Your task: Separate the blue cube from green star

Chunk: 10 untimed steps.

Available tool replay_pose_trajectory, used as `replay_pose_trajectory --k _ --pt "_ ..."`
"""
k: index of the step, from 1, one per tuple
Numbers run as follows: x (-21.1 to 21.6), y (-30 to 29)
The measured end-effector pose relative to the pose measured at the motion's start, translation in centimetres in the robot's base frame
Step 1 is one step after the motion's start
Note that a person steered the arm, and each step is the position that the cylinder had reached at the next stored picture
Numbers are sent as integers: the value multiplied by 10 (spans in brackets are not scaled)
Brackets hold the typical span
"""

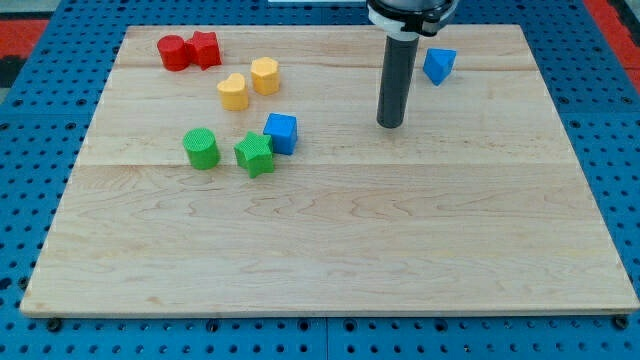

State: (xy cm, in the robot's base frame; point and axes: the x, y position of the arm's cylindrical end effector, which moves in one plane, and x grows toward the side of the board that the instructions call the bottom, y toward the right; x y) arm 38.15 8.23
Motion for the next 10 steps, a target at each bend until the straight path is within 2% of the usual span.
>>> replay_pose_trajectory --k 1,2,3,4,5,7,10 --pt "-31 -21" --pt "-39 -72" --pt "-19 -133" --pt "-19 -184" --pt "21 -173" --pt "32 -59" --pt "54 15"
